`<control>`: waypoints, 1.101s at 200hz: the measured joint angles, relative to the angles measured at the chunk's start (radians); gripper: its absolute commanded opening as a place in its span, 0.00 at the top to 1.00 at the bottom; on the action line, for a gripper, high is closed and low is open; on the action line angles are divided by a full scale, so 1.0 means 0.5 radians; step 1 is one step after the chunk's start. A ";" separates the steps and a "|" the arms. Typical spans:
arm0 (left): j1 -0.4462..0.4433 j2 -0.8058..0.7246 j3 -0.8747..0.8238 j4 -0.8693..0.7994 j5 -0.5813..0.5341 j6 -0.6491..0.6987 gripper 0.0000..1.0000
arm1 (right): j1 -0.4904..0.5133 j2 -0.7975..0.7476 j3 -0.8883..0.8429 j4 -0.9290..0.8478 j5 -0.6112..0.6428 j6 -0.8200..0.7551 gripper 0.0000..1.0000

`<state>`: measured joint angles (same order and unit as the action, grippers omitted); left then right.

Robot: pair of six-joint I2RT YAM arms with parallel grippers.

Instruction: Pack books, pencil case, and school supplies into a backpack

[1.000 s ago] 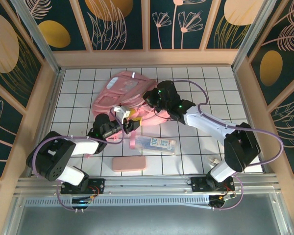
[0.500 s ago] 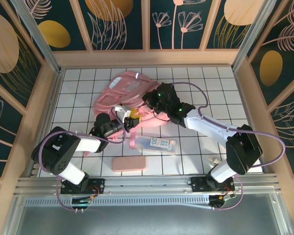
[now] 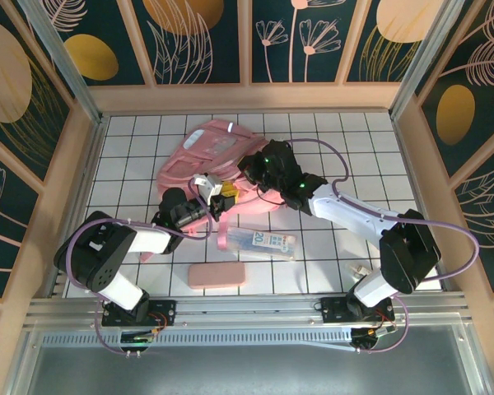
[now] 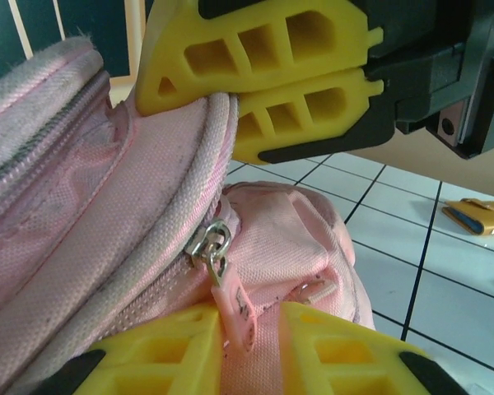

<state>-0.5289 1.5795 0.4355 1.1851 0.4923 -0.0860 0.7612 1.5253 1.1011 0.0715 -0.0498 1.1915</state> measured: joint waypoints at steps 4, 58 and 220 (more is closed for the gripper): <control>-0.001 0.001 0.001 0.000 -0.005 -0.001 0.80 | 0.000 0.000 0.000 0.001 0.000 0.000 1.00; 0.002 0.013 0.047 -0.069 -0.049 -0.032 1.00 | 0.001 0.000 -0.002 -0.002 0.019 -0.014 1.00; 0.500 -0.414 -0.139 -0.855 -0.310 -0.179 1.00 | -0.220 -0.036 -0.009 -0.084 -0.067 -0.152 1.00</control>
<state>-0.2790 1.3724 0.3660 0.7578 0.3374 -0.1753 0.6510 1.5074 1.0966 0.0296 -0.0834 1.1156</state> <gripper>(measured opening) 0.049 0.053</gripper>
